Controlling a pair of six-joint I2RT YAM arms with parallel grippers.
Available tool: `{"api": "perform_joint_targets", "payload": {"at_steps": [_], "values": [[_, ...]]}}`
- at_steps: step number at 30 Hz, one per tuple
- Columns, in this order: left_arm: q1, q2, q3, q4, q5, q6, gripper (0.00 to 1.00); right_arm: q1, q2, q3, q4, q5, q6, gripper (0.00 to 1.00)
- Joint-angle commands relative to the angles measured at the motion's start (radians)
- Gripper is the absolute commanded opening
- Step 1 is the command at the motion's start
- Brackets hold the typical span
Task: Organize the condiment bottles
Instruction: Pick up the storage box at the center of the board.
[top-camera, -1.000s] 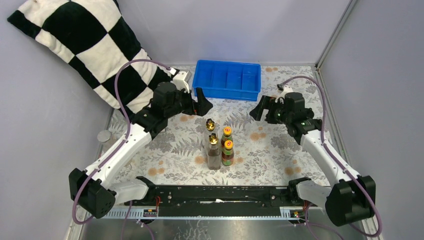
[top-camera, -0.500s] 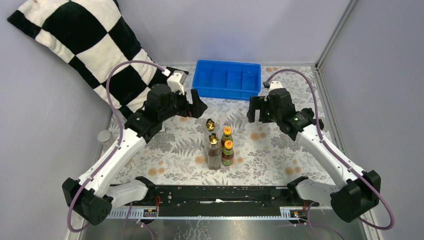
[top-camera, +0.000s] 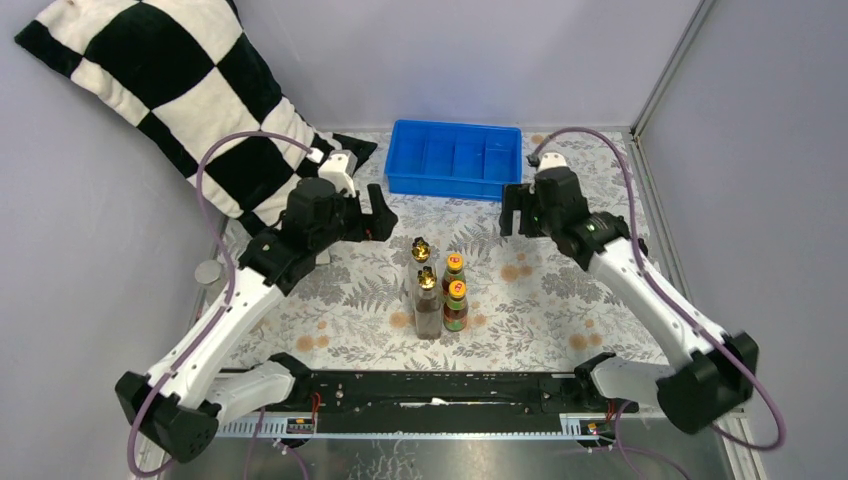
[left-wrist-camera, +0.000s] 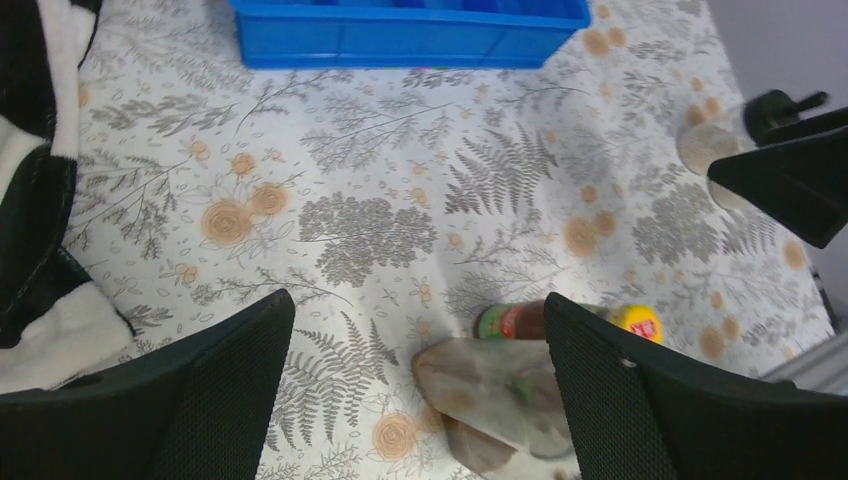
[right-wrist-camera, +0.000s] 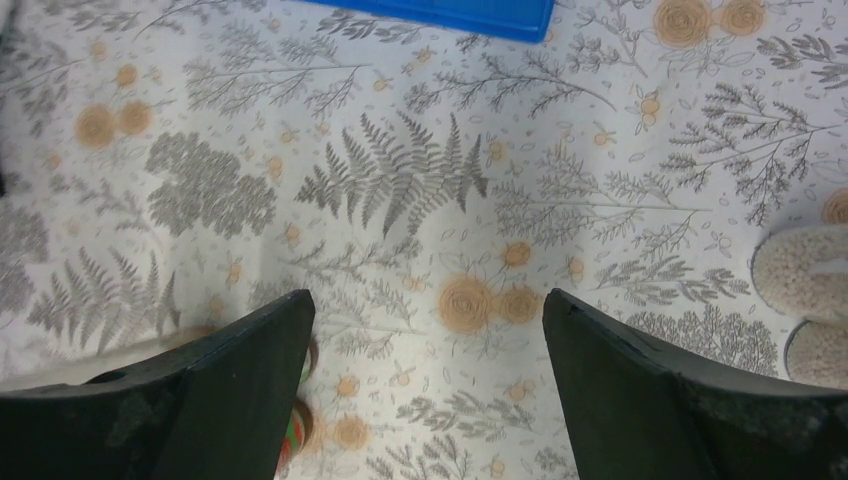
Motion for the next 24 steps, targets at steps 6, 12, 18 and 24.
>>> {"api": "perform_joint_targets", "payload": {"at_steps": [6, 12, 18, 24], "values": [[0.152, 0.229, 0.047, 0.079, -0.053, -0.004, 0.99, -0.093, 0.458, 0.389, 0.099, 0.080, 0.022, 0.88], [0.287, 0.499, 0.215, 0.150, 0.046, -0.004, 0.99, -0.186, 0.688, 0.611, 0.065, 0.047, 0.029, 0.81], [0.315, 0.748, 0.383, 0.246, 0.064, -0.056, 0.97, -0.265, 0.847, 0.707, 0.077, 0.001, 0.018, 0.76], [0.297, 0.941, 0.509, 0.314, -0.003, -0.014, 0.94, -0.295, 0.950, 0.751, 0.085, -0.046, 0.003, 0.76]]}}
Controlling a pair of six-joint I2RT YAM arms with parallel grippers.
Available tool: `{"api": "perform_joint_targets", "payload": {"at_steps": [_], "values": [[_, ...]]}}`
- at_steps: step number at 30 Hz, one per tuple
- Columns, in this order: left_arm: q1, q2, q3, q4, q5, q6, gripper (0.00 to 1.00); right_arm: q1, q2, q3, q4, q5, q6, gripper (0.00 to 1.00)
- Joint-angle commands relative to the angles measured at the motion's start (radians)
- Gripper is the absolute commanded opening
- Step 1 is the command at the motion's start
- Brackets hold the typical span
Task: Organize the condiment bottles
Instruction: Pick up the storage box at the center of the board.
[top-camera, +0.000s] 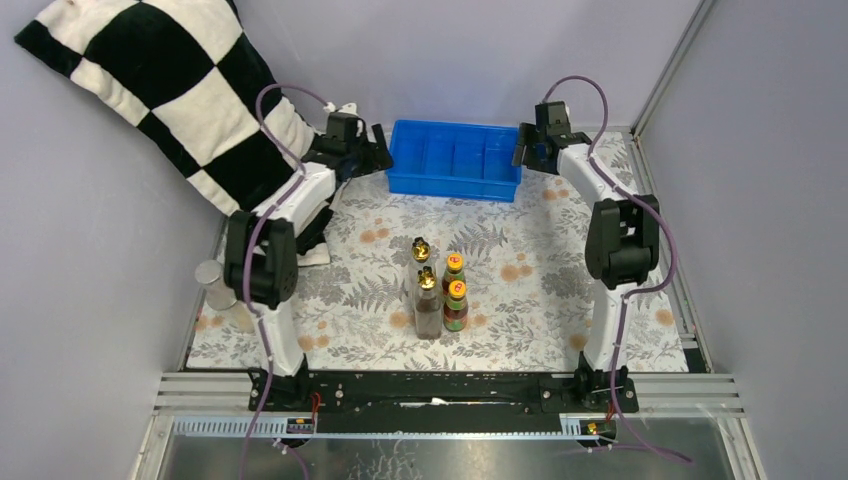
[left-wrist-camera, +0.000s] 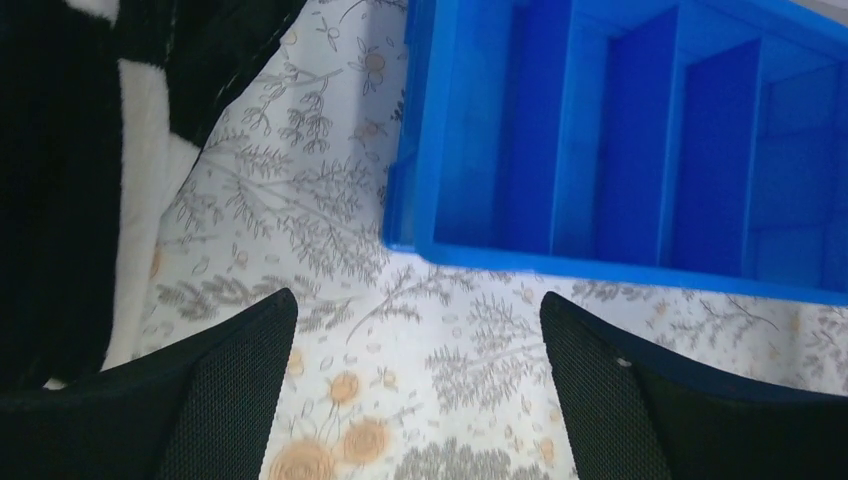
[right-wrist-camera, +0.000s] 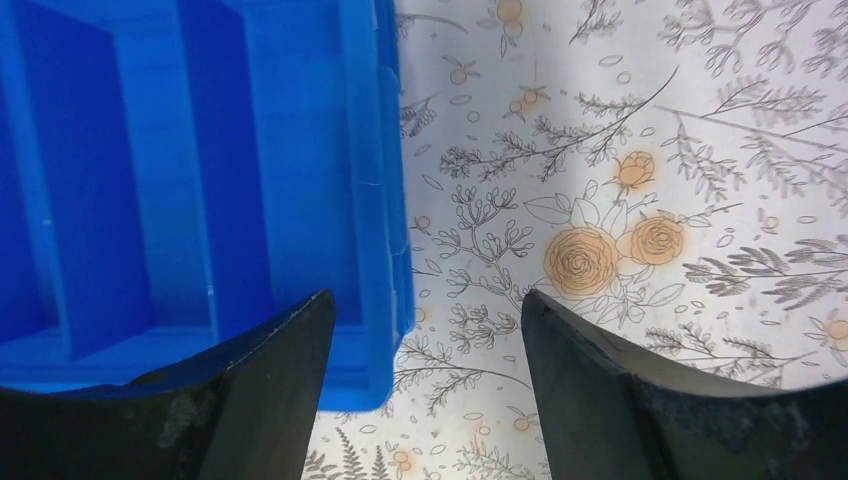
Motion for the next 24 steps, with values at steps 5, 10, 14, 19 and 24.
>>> {"api": "perform_joint_targets", "payload": {"at_steps": [5, 10, 14, 19, 24], "values": [[-0.042, 0.147, 0.079, 0.159, -0.172, 0.101, 0.95, -0.013, 0.106, 0.070, 0.036, -0.093, -0.013, 0.76], [-0.051, 0.200, 0.100, 0.182, -0.209, 0.132, 0.95, -0.013, 0.157, 0.083, 0.050, -0.115, -0.010, 0.75], [-0.052, 0.274, 0.148, 0.160, -0.229, 0.142, 0.95, -0.013, 0.191, 0.092, 0.051, -0.119, -0.010, 0.74], [-0.052, 0.346, 0.184, 0.179, -0.228, 0.154, 0.94, -0.013, 0.221, 0.100, 0.048, -0.120, -0.015, 0.66], [-0.053, 0.391, 0.222, 0.154, -0.229, 0.156, 0.63, -0.014, 0.253, 0.126, 0.025, -0.094, -0.027, 0.27]]}}
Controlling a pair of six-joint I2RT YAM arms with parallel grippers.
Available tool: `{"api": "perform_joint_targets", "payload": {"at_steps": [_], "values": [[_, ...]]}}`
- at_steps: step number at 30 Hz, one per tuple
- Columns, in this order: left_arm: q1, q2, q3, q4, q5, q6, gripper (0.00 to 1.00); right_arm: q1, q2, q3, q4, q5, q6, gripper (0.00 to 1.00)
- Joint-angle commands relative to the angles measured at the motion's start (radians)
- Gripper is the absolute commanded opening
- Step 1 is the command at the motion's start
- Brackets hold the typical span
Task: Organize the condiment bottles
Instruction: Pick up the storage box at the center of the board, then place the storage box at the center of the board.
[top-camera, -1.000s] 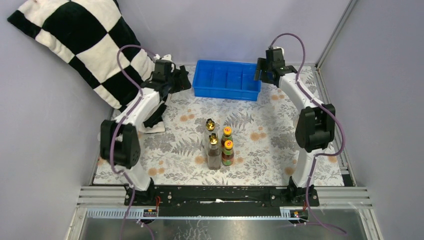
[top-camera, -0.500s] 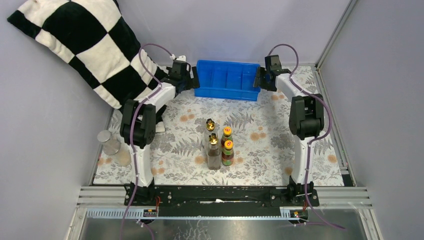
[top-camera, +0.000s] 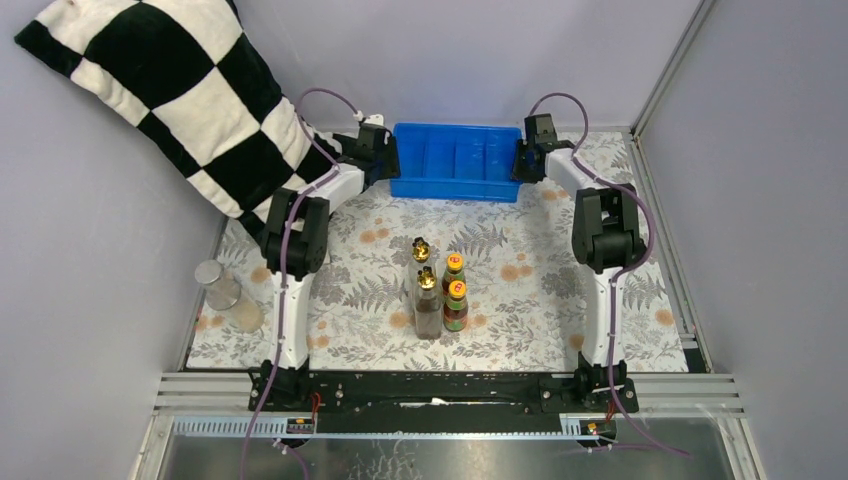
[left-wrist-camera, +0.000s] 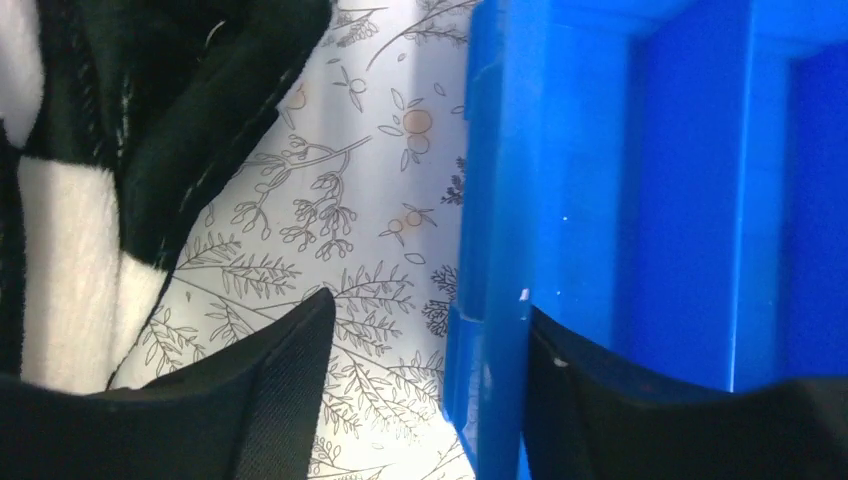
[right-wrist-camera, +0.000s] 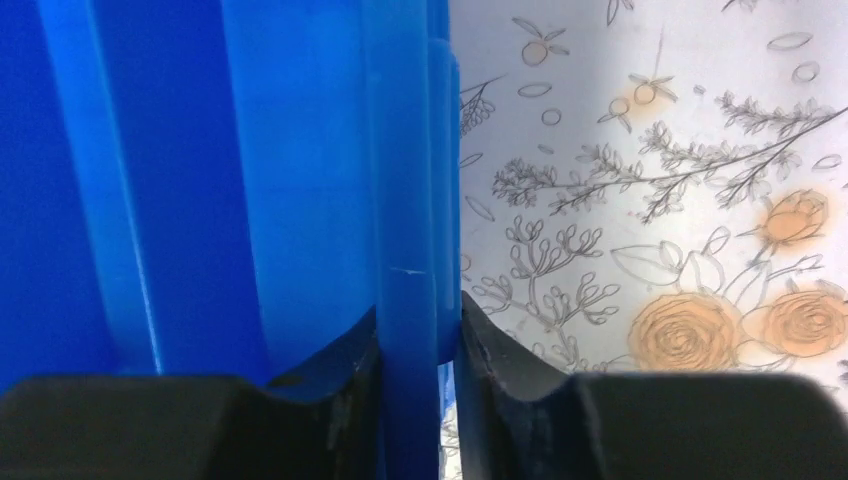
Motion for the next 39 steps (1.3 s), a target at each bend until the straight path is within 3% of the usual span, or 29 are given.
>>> {"api": "perform_joint_targets", "payload": {"at_steps": [1, 2, 3, 7, 20, 31, 39], "values": [[-0.003, 0.029, 0.036, 0.012, -0.029, 0.027, 0.53, 0.002, 0.036, 0.063, -0.016, 0.021, -0.012, 0.14], [-0.003, 0.029, 0.038, 0.010, -0.029, 0.025, 0.41, 0.002, 0.040, 0.068, -0.020, 0.025, -0.014, 0.04], [-0.003, 0.031, 0.041, 0.004, -0.028, 0.025, 0.31, 0.002, 0.043, 0.072, -0.025, 0.031, -0.013, 0.00], [-0.005, 0.025, 0.044, -0.022, -0.023, 0.021, 0.06, 0.002, 0.036, 0.058, -0.031, 0.029, -0.006, 0.00], [-0.045, -0.248, -0.138, -0.063, -0.038, -0.003, 0.03, 0.033, -0.223, -0.097, -0.048, 0.048, -0.002, 0.00], [-0.166, -0.548, -0.401, -0.103, -0.085, -0.074, 0.04, 0.087, -0.605, -0.437, -0.050, 0.085, 0.031, 0.00], [-0.268, -0.725, -0.620, -0.109, -0.129, -0.173, 0.04, 0.116, -0.792, -0.636, -0.045, 0.083, 0.060, 0.00]]}}
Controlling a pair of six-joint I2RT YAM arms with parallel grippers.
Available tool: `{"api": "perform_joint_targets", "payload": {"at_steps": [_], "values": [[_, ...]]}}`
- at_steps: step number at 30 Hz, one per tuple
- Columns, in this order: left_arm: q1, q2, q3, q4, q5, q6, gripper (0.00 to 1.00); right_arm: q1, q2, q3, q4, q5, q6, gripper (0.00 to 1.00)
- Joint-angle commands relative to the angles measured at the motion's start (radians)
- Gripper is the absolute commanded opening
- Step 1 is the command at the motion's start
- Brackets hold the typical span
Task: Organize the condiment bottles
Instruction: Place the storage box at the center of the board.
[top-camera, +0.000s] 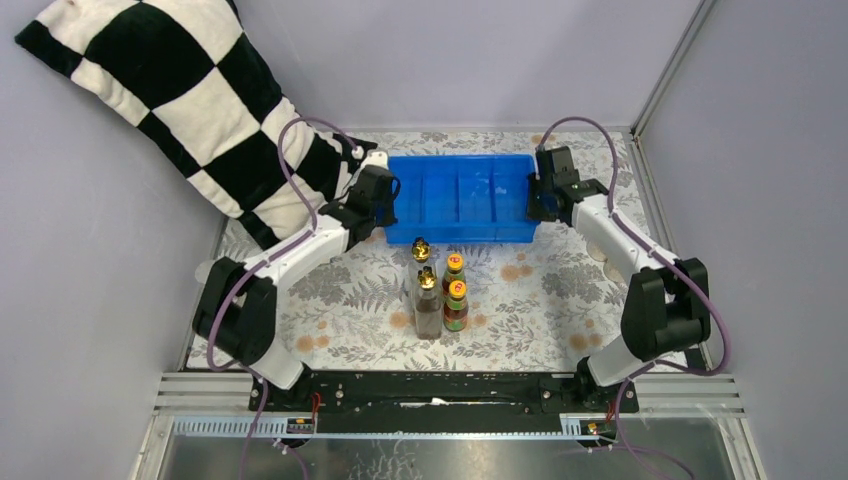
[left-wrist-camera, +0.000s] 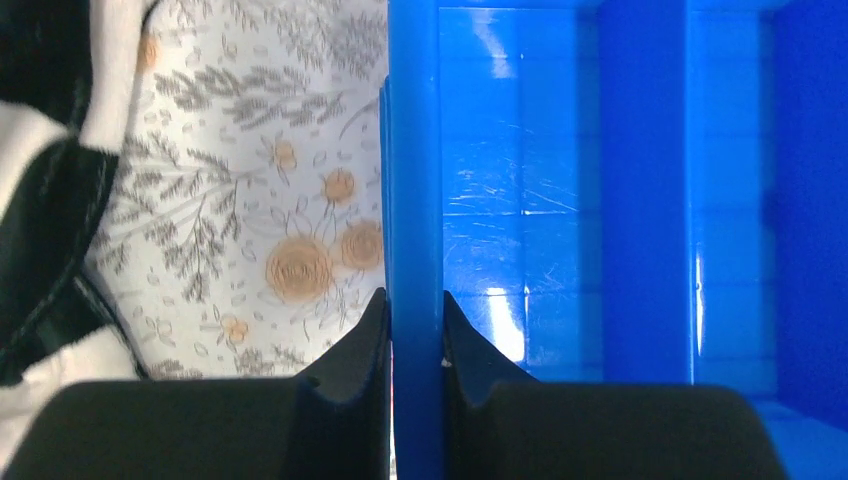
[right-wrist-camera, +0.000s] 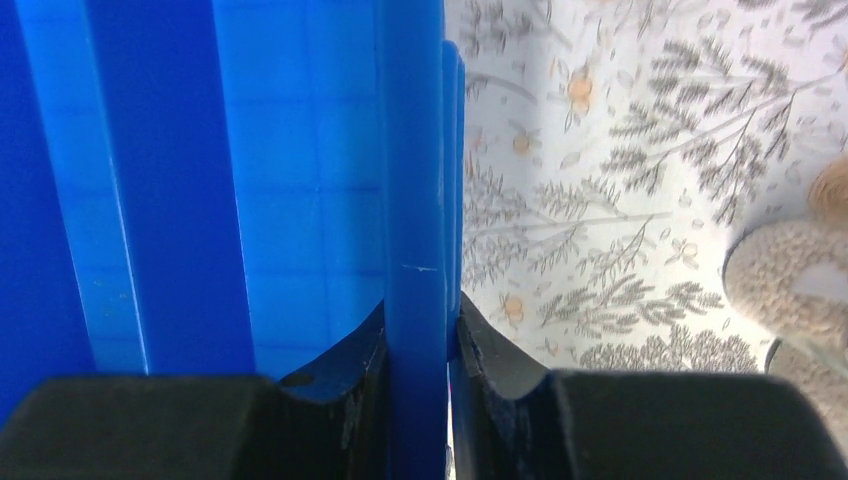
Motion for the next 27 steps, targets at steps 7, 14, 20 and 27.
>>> {"api": "perform_joint_targets", "payload": {"at_steps": [7, 14, 20, 27], "values": [[-0.073, -0.106, -0.107, -0.026, -0.080, -0.090, 0.05, 0.057, -0.134, -0.141, 0.088, -0.017, 0.104, 0.00], [-0.101, -0.070, -0.174, 0.031, -0.132, -0.121, 0.04, 0.108, -0.096, -0.188, 0.147, -0.010, 0.137, 0.00], [-0.103, 0.006, -0.182, 0.076, -0.159, -0.120, 0.05, 0.140, -0.024, -0.196, 0.196, -0.009, 0.153, 0.00], [-0.102, 0.078, -0.157, 0.070, -0.133, -0.129, 0.25, 0.144, 0.028, -0.201, 0.220, -0.023, 0.153, 0.00]]}}
